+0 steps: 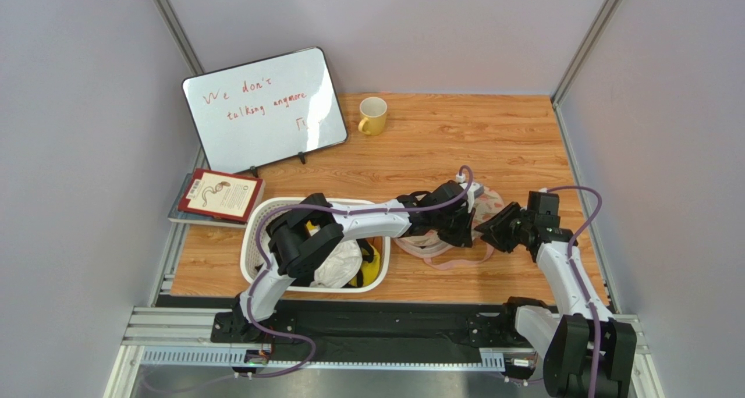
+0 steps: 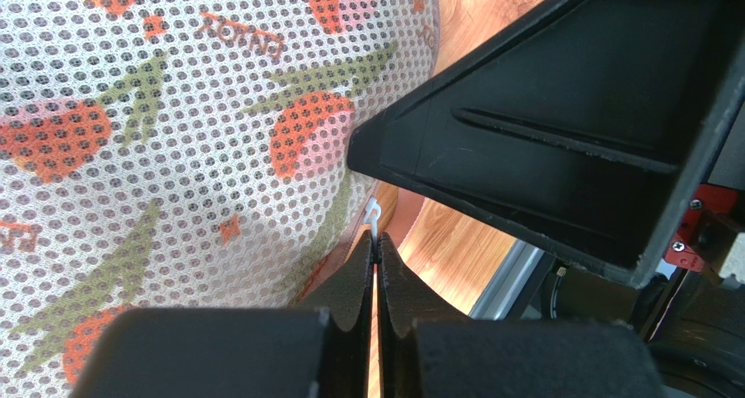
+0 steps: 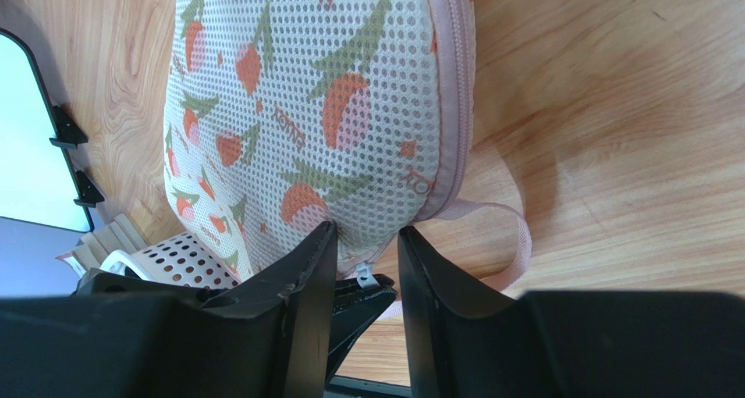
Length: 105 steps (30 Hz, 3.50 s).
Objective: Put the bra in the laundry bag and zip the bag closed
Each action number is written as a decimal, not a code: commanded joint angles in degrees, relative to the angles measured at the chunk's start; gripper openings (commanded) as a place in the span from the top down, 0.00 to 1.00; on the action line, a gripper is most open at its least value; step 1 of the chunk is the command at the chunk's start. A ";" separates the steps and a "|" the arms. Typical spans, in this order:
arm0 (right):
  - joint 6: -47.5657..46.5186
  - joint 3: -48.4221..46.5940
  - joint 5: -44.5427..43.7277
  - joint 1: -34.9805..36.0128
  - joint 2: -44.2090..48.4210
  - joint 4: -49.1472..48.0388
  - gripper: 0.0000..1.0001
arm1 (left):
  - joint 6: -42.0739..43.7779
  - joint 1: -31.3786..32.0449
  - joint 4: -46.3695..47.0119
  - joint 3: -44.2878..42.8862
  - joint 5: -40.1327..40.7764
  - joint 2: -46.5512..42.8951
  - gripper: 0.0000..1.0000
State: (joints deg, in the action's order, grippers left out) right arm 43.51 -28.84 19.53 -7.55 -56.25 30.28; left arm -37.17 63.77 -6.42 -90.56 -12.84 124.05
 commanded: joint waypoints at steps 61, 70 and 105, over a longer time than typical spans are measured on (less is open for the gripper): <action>-2.11 -4.64 -0.98 4.65 -3.43 -2.68 0.67 | 1.84 -0.31 -6.86 -4.01 2.03 -5.05 1.00; -0.61 -3.24 -1.60 4.74 -4.83 -5.23 0.71 | 0.69 0.04 -5.19 -3.74 -0.08 -5.31 1.00; -13.36 -23.01 -3.61 6.67 -21.89 3.80 0.66 | 5.70 1.01 -7.82 -0.75 3.52 -7.77 1.00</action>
State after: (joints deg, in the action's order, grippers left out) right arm 32.47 -48.34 15.42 -1.58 -77.89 31.05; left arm -32.42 65.01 -14.81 -87.61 -8.10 115.33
